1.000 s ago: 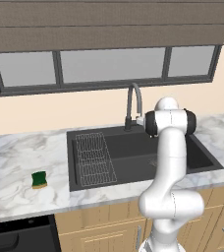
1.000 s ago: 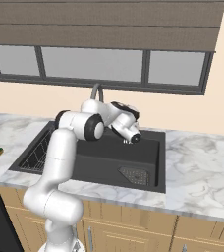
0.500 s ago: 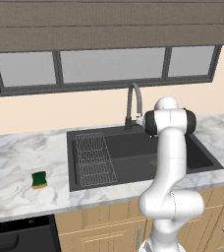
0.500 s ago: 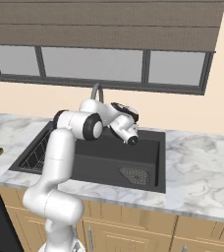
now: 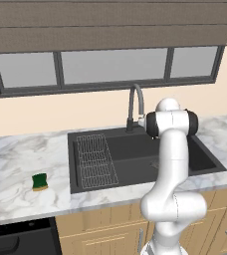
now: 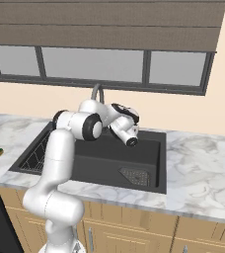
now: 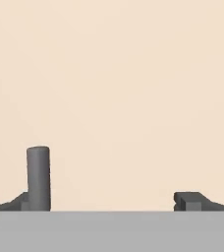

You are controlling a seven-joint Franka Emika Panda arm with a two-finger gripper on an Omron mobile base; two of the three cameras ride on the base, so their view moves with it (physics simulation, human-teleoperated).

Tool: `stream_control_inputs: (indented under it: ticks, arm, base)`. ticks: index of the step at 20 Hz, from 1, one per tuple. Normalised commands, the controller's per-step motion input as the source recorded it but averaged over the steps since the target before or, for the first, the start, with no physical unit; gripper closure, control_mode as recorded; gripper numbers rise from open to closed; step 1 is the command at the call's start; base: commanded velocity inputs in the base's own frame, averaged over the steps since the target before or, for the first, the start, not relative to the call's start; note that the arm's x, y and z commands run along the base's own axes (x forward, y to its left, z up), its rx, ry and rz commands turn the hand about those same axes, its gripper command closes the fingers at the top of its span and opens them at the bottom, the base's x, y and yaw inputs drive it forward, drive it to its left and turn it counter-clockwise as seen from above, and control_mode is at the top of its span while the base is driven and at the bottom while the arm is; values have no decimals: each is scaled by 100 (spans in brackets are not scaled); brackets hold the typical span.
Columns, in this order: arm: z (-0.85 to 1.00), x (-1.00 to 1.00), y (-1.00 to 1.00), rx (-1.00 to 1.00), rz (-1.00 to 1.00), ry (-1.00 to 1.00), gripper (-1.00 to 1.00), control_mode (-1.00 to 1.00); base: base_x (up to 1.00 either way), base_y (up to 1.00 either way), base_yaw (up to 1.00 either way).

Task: Soak the sponge with water for a few seconds and then drop it inside the sink.

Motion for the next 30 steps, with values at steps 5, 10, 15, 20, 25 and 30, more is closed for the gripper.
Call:
stream_control_inputs:
  ticks: [5,10,15,20,25,30]
  arm:
    - [-10,0,-68,1,-3,0,-100,-100]
    - [-9,0,-71,1,-3,0,-100,-100]
    - [-18,0,-78,2,-4,0,-100,-100]
    - [-20,-2,-80,2,-4,0,-100,-100]
    - [-24,-6,-80,2,-4,0,-100,-100]
    - [-30,-10,-82,3,-4,0,-100,-100]
  base:
    - [0,0,0]
    - [0,0,0]
    - [0,0,0]
    - [0,0,0]
    - [0,0,0]
    - [0,0,0]
